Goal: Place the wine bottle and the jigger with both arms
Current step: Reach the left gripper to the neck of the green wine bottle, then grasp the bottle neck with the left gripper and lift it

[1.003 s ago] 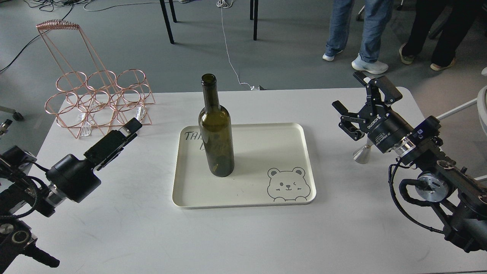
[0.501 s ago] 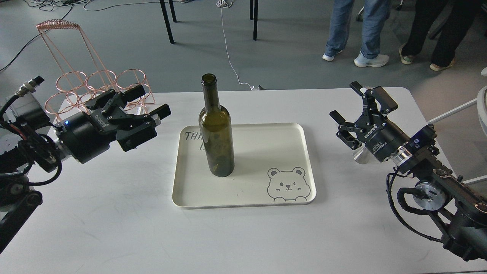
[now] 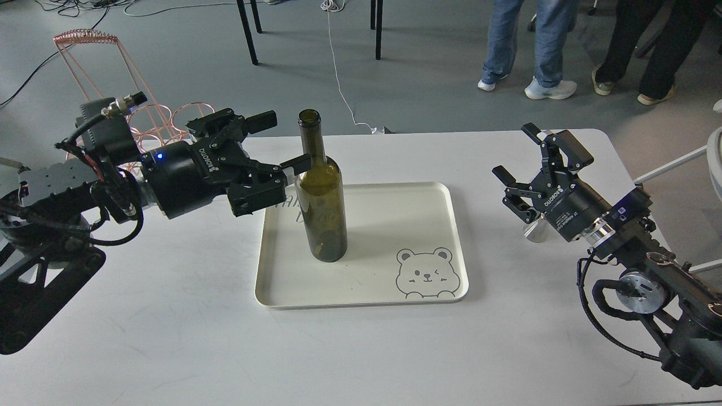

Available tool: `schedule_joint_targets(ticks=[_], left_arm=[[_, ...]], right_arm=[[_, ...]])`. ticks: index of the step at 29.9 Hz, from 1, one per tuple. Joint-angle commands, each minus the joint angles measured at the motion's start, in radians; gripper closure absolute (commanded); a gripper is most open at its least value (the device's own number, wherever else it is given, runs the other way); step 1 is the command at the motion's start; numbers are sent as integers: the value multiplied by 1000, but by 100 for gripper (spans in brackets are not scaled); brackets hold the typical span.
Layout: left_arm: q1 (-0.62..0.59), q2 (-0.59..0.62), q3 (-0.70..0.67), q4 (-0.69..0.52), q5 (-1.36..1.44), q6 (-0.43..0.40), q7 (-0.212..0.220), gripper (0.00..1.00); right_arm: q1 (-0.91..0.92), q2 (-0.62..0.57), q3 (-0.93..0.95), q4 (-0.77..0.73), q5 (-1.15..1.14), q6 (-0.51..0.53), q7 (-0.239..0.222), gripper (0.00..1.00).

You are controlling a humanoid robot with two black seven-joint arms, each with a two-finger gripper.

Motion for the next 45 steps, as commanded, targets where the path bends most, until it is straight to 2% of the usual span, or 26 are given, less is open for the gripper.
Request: schedule_joint_targets(ticks=[1,6,18,33,38,42,45], left_arm=[[-46,-27,47,41,37,3,0,2],[-64,-92,56,116,56,12,0,2],[-95,-141,64,179,56,61,0,3],[-120,-161,107,203,56,63,0,15],[-123,-161,107,205,56,61,0,25],[-123,-161,107,214,56,63,0,40],[-123,-163,107,217,56,63,0,44]], right_arm=[[0,-4,5,0,0,0,1,1],[0,-7,11,0,0,0,2,1],[0,-11,11,0,0,0,2,1],[-5,-11,11,0,0,0,4,1],[-5,-11,11,0,0,0,4,1],[-5,-11,11,0,0,0,4,1],[-6,-11,13,0,0,0,4,1]])
